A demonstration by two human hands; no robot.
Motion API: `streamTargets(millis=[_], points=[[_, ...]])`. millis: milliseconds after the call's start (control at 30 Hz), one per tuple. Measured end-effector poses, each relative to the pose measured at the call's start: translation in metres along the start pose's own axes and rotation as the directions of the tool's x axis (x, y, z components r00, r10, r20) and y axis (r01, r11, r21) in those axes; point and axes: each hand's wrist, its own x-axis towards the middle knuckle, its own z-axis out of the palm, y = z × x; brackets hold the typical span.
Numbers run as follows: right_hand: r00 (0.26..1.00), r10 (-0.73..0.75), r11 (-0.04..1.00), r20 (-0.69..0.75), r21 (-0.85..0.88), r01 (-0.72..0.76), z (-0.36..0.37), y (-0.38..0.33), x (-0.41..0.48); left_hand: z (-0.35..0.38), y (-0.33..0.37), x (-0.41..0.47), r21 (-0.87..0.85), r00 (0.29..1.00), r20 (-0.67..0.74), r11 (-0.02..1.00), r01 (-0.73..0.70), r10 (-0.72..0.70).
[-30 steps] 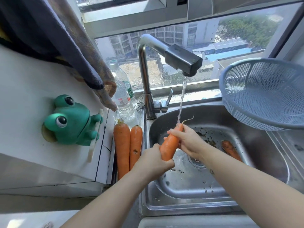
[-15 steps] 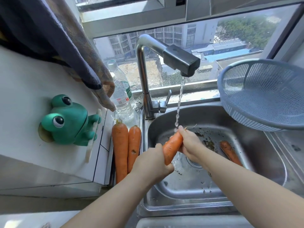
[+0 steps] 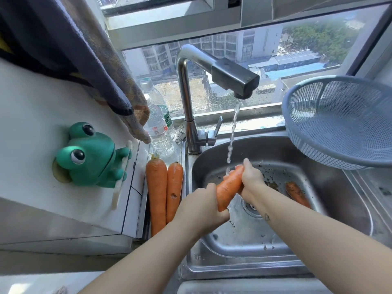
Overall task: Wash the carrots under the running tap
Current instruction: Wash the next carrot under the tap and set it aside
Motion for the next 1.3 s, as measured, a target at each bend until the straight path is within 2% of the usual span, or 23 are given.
streamTargets(millis=[167,300,333,433,500,600,700,767,867,967,1067,1167,1300], points=[[0.980,-0.103,0.995,0.171,0.006,0.103,0.010,0.006,-0.008,0.000,0.001,0.011,-0.133,0.996,0.001,0.987,0.090,-0.091],[0.942,-0.080,0.993,0.327,-0.052,0.102,0.006,0.010,-0.021,-0.007,0.003,0.024,-0.162,0.994,-0.015,0.982,0.101,-0.105],[0.951,-0.087,0.990,0.297,-0.084,0.117,0.006,0.008,-0.020,-0.007,0.006,0.024,-0.131,0.995,-0.024,0.987,0.092,-0.096],[0.989,-0.128,0.973,0.069,-0.186,0.139,0.009,-0.002,-0.002,-0.004,0.014,0.024,-0.059,0.997,-0.051,0.997,0.048,-0.051],[0.994,-0.112,0.978,0.013,-0.178,0.113,0.010,-0.004,0.002,-0.002,0.017,0.024,-0.041,0.998,-0.055,0.998,0.037,-0.039],[0.998,-0.060,0.983,0.017,-0.175,0.062,0.006,0.001,-0.002,-0.002,0.013,0.024,-0.067,0.999,-0.009,0.996,0.053,-0.054],[0.984,-0.059,0.997,0.171,-0.042,0.067,0.001,0.007,-0.009,-0.006,0.008,0.025,-0.224,0.991,0.083,0.967,0.123,-0.107],[0.968,-0.092,0.995,0.234,-0.011,0.098,0.002,0.010,-0.012,-0.009,0.011,0.025,-0.250,0.989,0.103,0.960,0.125,-0.102],[0.986,-0.157,0.980,0.062,-0.110,0.163,0.011,0.007,-0.010,-0.007,0.021,0.021,-0.072,0.998,0.020,0.996,0.057,-0.056],[0.997,-0.058,0.997,-0.052,-0.045,0.056,0.020,0.002,-0.005,0.002,0.020,0.019,0.146,0.999,-0.045,0.989,0.037,-0.030],[0.989,-0.053,0.993,-0.141,-0.115,0.036,0.016,0.004,0.009,0.005,0.017,0.013,0.262,0.999,-0.033,0.965,-0.019,0.028],[0.985,-0.067,0.990,-0.162,-0.135,0.045,0.010,0.004,0.010,0.008,0.016,0.004,0.204,0.999,-0.027,0.978,-0.034,0.040],[0.996,-0.002,0.997,-0.093,0.071,0.009,0.011,0.002,0.001,0.005,0.014,0.001,-0.050,0.992,0.099,0.996,0.078,-0.073]])
